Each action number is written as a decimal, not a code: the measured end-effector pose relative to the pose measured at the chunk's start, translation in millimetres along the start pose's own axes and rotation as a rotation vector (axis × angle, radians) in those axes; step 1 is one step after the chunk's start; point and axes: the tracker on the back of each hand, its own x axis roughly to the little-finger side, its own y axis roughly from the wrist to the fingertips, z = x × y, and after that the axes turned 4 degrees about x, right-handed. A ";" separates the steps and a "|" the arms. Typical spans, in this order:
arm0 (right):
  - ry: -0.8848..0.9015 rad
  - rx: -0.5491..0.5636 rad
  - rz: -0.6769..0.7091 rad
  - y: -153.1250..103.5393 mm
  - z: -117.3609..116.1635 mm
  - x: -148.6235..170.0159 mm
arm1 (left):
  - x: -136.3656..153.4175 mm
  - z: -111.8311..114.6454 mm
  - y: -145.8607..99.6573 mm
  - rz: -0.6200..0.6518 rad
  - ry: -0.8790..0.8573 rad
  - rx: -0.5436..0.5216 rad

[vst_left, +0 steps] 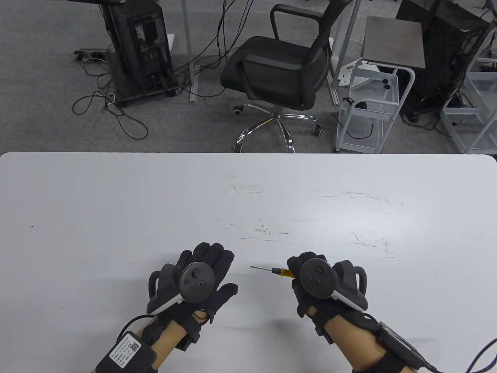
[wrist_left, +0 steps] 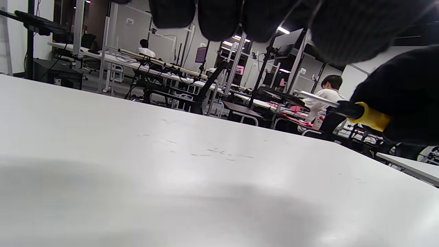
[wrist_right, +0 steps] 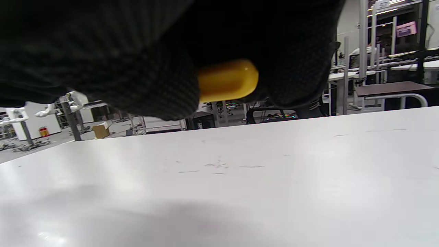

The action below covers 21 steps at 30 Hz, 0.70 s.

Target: Separate screwdriver from screwdriver handle

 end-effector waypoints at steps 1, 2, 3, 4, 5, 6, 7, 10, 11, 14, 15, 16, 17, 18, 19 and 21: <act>0.008 0.002 0.020 -2.4 -0.5 -6.1 | -3.6 1.1 0.2 0.013 0.006 -0.009; 0.007 0.006 0.032 -3.9 -0.9 -10.4 | -6.0 1.9 0.1 0.019 0.015 -0.015; 0.005 0.011 0.047 -5.2 -1.6 -15.1 | -9.4 3.1 -0.4 0.027 0.026 -0.021; 0.006 0.011 0.055 -5.9 -2.2 -17.6 | -11.8 4.4 -0.9 0.033 0.033 -0.024; 0.012 0.010 0.066 -6.7 -3.3 -20.4 | -14.5 5.9 -1.0 0.043 0.044 -0.026; 0.021 0.006 0.082 -7.4 -5.5 -23.7 | -16.3 7.9 -0.5 0.045 0.054 -0.014; 0.021 0.005 0.088 -8.0 -6.5 -25.0 | -16.9 9.3 0.0 0.048 0.058 -0.010; 0.030 -0.002 0.126 -9.9 -10.6 -30.2 | -19.4 14.4 2.0 0.065 0.078 -0.024; 0.027 -0.004 0.136 -10.4 -11.2 -31.7 | -21.0 15.4 2.1 0.071 0.086 -0.027; 0.032 0.006 0.159 -12.0 -10.6 -34.7 | -26.8 15.4 0.7 0.100 0.108 -0.041; 0.037 0.010 0.170 -12.9 -9.5 -35.6 | -29.0 15.0 -0.1 0.107 0.114 -0.047; 0.033 0.009 0.174 -13.5 -8.9 -36.1 | -31.1 14.8 -1.1 0.119 0.112 -0.057; 0.024 0.006 0.177 -14.3 -8.4 -36.6 | -32.7 14.5 -1.8 0.122 0.115 -0.067; 0.021 0.007 0.187 -15.2 -8.4 -37.0 | -34.2 14.4 -2.4 0.126 0.125 -0.073; 0.022 0.002 0.193 -15.9 -8.5 -37.6 | -35.2 14.3 -2.7 0.126 0.137 -0.075; 0.013 0.001 0.205 -17.3 -8.6 -39.3 | -36.3 15.4 -2.3 0.125 0.146 -0.055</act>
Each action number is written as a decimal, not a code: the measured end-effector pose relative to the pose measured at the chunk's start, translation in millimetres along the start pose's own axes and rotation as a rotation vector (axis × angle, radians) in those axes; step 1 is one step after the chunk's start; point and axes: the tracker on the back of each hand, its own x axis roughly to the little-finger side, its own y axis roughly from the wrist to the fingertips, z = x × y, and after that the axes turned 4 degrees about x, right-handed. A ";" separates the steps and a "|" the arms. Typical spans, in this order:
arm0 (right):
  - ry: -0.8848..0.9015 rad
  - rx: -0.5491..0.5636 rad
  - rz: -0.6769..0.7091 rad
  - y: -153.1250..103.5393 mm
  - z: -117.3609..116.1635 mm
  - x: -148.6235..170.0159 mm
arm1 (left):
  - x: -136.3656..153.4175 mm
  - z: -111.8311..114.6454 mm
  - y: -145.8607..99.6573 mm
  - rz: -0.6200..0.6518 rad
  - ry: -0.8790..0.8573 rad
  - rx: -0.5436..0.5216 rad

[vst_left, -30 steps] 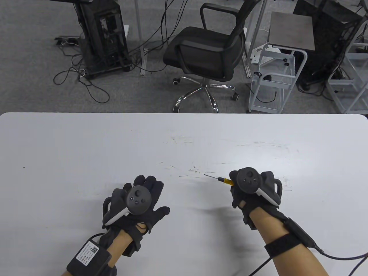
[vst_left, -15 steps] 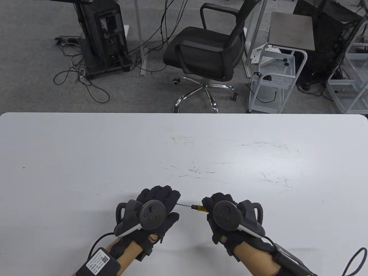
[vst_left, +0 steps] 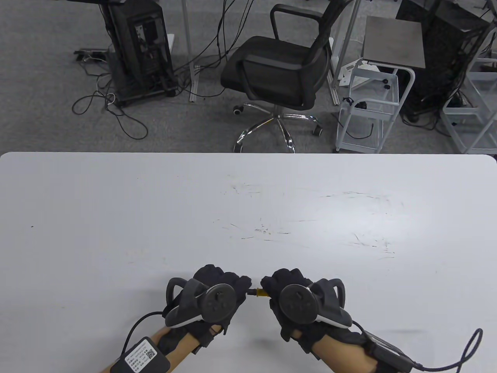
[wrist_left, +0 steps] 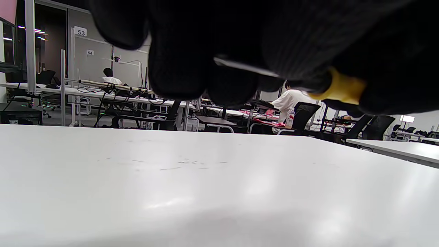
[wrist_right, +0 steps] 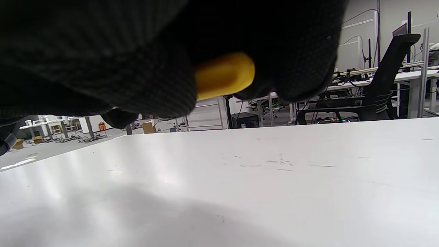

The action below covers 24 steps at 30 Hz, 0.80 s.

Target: Separate screwdriver from screwdriver handle

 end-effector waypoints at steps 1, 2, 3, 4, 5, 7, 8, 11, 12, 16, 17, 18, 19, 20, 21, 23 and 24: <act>-0.006 -0.004 0.005 -0.2 -0.2 -0.6 | -0.8 1.0 0.0 0.004 0.005 0.015; -0.003 -0.005 0.006 -0.3 -0.2 -0.8 | -1.3 1.5 0.5 0.007 0.011 0.026; 0.000 -0.009 0.011 -0.5 -0.3 -1.3 | -2.3 2.2 0.6 0.006 0.027 0.046; -0.008 -0.010 0.019 -0.8 -0.6 -1.8 | -3.3 2.8 0.7 0.010 0.039 0.053; -0.009 -0.010 0.021 -0.8 -0.7 -2.0 | -3.6 3.0 1.0 0.011 0.039 0.051; -0.013 -0.013 0.026 -1.0 -1.0 -2.2 | -3.4 3.2 1.8 0.012 0.029 0.066; -0.019 -0.015 0.025 -0.9 -0.6 -2.0 | -2.7 2.9 1.9 0.008 0.034 0.065; -0.009 -0.015 0.012 -0.2 1.3 2.5 | 2.8 1.3 2.7 -0.008 0.028 0.080; 0.000 -0.008 0.005 0.0 2.8 4.8 | 6.1 0.4 2.8 -0.017 0.032 0.075; 0.009 0.001 -0.020 0.7 6.5 13.6 | 15.6 -2.7 3.3 -0.044 0.016 0.067; 0.011 0.005 -0.028 0.9 7.7 16.6 | 18.6 -3.5 3.5 -0.056 0.013 0.067; 0.016 0.011 -0.037 1.0 9.2 19.7 | 21.5 -4.0 3.6 -0.066 0.008 0.070; 0.022 0.017 -0.050 1.3 10.8 22.8 | 25.7 -4.1 3.8 -0.081 0.001 0.066; 0.025 0.022 -0.057 1.6 11.8 24.5 | 28.8 -4.1 4.2 -0.088 -0.004 0.063; 0.030 0.028 -0.065 1.9 13.4 26.7 | 34.4 -3.5 5.1 -0.104 -0.021 0.067; 0.038 0.039 -0.074 1.9 15.8 29.2 | 43.4 -1.3 6.3 -0.131 -0.058 0.079; 0.042 0.046 -0.076 1.8 16.7 30.7 | 49.4 1.1 7.8 -0.148 -0.090 0.098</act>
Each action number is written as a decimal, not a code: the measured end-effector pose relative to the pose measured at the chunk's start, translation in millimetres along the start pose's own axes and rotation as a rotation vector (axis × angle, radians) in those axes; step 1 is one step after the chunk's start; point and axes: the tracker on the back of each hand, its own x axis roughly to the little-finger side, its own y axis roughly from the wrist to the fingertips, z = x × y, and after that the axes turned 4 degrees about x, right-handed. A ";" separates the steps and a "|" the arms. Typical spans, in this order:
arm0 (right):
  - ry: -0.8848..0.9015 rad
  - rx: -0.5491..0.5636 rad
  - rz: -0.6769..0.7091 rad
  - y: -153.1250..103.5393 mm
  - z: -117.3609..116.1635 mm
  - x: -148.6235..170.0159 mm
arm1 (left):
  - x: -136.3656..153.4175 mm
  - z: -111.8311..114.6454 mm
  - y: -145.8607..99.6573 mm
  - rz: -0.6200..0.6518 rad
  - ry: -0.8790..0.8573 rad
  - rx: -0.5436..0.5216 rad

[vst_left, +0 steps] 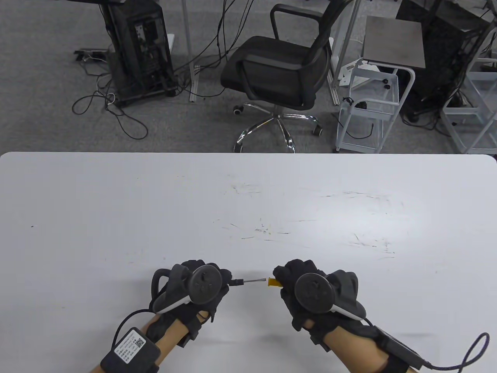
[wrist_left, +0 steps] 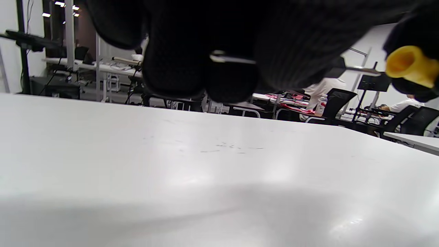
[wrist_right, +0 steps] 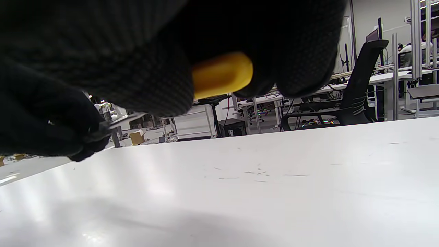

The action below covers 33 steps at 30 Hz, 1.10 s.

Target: Separate screwdriver from screwdriver handle

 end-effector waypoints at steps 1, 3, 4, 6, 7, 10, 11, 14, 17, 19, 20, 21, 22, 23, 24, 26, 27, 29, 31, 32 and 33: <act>0.003 0.004 -0.002 0.0 0.4 1.2 | 4.7 2.1 2.0 -0.013 -0.025 0.022; 0.012 0.010 -0.009 1.0 0.1 4.6 | 14.2 7.1 6.4 -0.037 -0.042 0.048; 0.019 0.009 -0.014 2.2 -0.8 6.6 | 18.7 10.5 8.9 -0.058 -0.042 0.068; 0.026 0.006 -0.023 4.1 -2.0 9.6 | 25.0 17.8 13.6 -0.085 -0.036 0.099; 0.031 0.008 -0.027 4.9 -2.5 11.3 | 28.5 22.8 16.7 -0.108 -0.023 0.132; 0.038 -0.001 -0.041 6.3 -3.9 15.8 | 36.4 35.2 23.1 -0.151 -0.001 0.192; 0.040 -0.003 -0.045 6.6 -4.3 17.1 | 38.1 38.4 24.2 -0.160 0.009 0.200; 0.049 -0.011 -0.056 7.7 -5.8 21.0 | 40.5 46.4 27.5 -0.175 0.039 0.224; 0.054 -0.014 -0.064 8.9 -7.0 23.3 | 43.1 54.3 30.0 -0.200 0.045 0.260; 0.056 -0.015 -0.066 9.5 -7.5 23.9 | 44.1 58.6 31.5 -0.207 0.074 0.271; 0.057 -0.018 -0.067 9.7 -7.7 24.0 | 44.4 61.1 32.3 -0.211 0.095 0.273; 0.057 -0.017 -0.068 9.8 -7.6 23.9 | 44.5 63.3 32.9 -0.214 0.112 0.277; 0.057 -0.016 -0.067 9.8 -7.5 23.7 | 44.2 64.4 33.4 -0.216 0.122 0.277; 0.058 -0.016 -0.066 9.9 -7.5 23.7 | 43.8 66.3 34.1 -0.218 0.137 0.282; 0.060 -0.016 -0.065 10.1 -7.6 23.8 | 43.2 68.1 34.5 -0.214 0.152 0.283; 0.065 -0.011 -0.054 10.2 -7.8 24.1 | 41.2 70.4 35.2 -0.214 0.175 0.286; 0.071 -0.008 -0.043 10.6 -8.0 24.2 | 40.0 71.1 35.3 -0.213 0.189 0.280; 0.074 -0.008 -0.041 10.8 -8.2 24.4 | 37.9 72.1 35.8 -0.211 0.222 0.268; 0.076 -0.008 -0.040 10.9 -8.2 24.6 | 36.2 72.6 35.8 -0.213 0.261 0.260; 0.076 -0.008 -0.040 10.8 -8.1 24.6 | 35.2 72.8 35.7 -0.212 0.281 0.252; 0.077 -0.008 -0.040 10.8 -8.0 24.6 | 35.0 72.6 35.7 -0.212 0.289 0.248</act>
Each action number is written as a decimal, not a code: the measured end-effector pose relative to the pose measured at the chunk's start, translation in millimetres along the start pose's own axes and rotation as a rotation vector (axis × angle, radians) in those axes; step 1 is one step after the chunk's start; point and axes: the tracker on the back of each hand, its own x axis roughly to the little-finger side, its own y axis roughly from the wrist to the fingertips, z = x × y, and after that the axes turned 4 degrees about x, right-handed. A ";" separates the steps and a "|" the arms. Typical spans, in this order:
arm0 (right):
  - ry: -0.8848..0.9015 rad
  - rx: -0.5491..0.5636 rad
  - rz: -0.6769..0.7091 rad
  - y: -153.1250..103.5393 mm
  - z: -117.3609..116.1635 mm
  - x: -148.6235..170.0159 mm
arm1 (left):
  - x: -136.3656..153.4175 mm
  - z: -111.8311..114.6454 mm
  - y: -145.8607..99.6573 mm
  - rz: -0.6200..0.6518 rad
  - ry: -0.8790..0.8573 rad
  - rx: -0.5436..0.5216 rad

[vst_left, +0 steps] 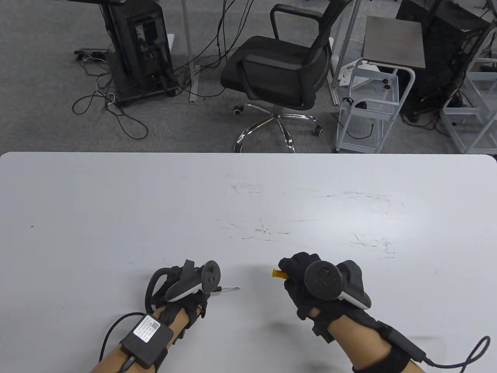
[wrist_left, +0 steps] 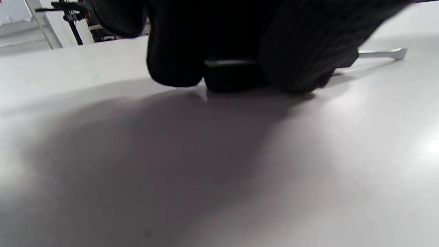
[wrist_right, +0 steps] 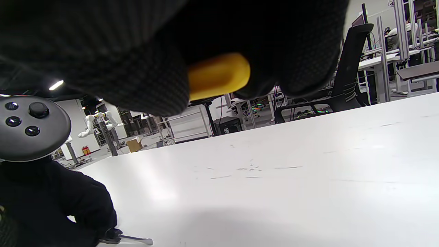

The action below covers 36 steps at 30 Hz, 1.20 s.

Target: Separate screwdriver from screwdriver handle

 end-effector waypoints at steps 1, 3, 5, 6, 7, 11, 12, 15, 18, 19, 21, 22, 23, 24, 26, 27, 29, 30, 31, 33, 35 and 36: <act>0.001 0.001 0.001 0.0 0.1 0.0 | -0.3 0.0 -0.3 -0.004 0.004 -0.003; 0.007 0.008 0.005 -0.1 0.4 0.4 | -0.3 -0.6 -1.0 -0.005 0.006 -0.004; 0.008 0.013 0.006 -0.2 0.9 0.5 | -0.5 -0.6 -1.3 -0.005 0.007 -0.003; 0.007 0.014 0.006 -0.2 1.1 0.6 | -0.5 -0.6 -1.2 -0.005 0.006 -0.002; 0.008 0.015 0.005 -0.2 1.2 0.9 | -0.5 -0.6 -1.3 -0.005 0.006 -0.003; 0.009 0.019 -0.002 -0.2 1.8 2.1 | -0.4 -0.6 -1.5 -0.004 0.004 -0.002; 0.011 0.019 -0.004 0.0 1.9 2.5 | -0.4 -0.6 -1.6 -0.004 0.005 -0.002; 0.010 0.019 -0.007 0.1 2.1 3.0 | -0.3 -0.8 -1.8 -0.004 0.004 0.001; 0.009 0.018 -0.007 0.2 2.0 2.9 | -0.2 -1.0 -1.8 -0.004 0.003 0.006; 0.010 0.018 -0.007 0.2 2.1 3.0 | -0.2 -0.9 -1.7 -0.004 0.003 0.008; 0.011 0.022 -0.008 0.3 2.3 3.7 | 1.0 -3.0 -2.0 -0.008 -0.012 0.041; 0.014 0.025 -0.009 0.4 2.2 4.3 | 1.9 -5.0 -2.6 -0.010 -0.023 0.057; 0.017 0.031 -0.011 0.7 2.0 5.7 | 4.1 -9.6 -4.7 -0.013 -0.038 0.070; 0.018 0.036 -0.014 1.0 1.7 6.6 | 6.3 -14.0 -7.3 -0.015 -0.055 0.062; 0.011 0.029 -0.029 2.2 -0.7 10.3 | 13.0 -26.8 -15.8 -0.016 -0.114 0.002; 0.005 0.022 -0.039 3.2 -3.2 12.8 | 16.4 -32.7 -20.5 -0.013 -0.146 -0.025; -0.002 0.002 -0.060 4.9 -9.1 18.1 | 22.5 -44.5 -31.8 0.005 -0.220 -0.090; -0.007 -0.012 -0.072 5.8 -13.1 20.9 | 24.4 -48.7 -36.1 0.014 -0.249 -0.116; -0.016 -0.026 -0.085 6.4 -18.3 23.6 | 26.0 -53.9 -41.1 0.020 -0.283 -0.134; -0.036 -0.044 -0.101 7.7 -28.0 26.9 | 28.7 -62.7 -51.3 0.048 -0.349 -0.167; -0.044 -0.076 -0.122 9.5 -37.4 30.6 | 29.8 -70.1 -60.0 0.065 -0.396 -0.226; -0.048 -0.091 -0.130 10.2 -41.4 32.5 | 30.1 -72.3 -62.8 0.072 -0.410 -0.243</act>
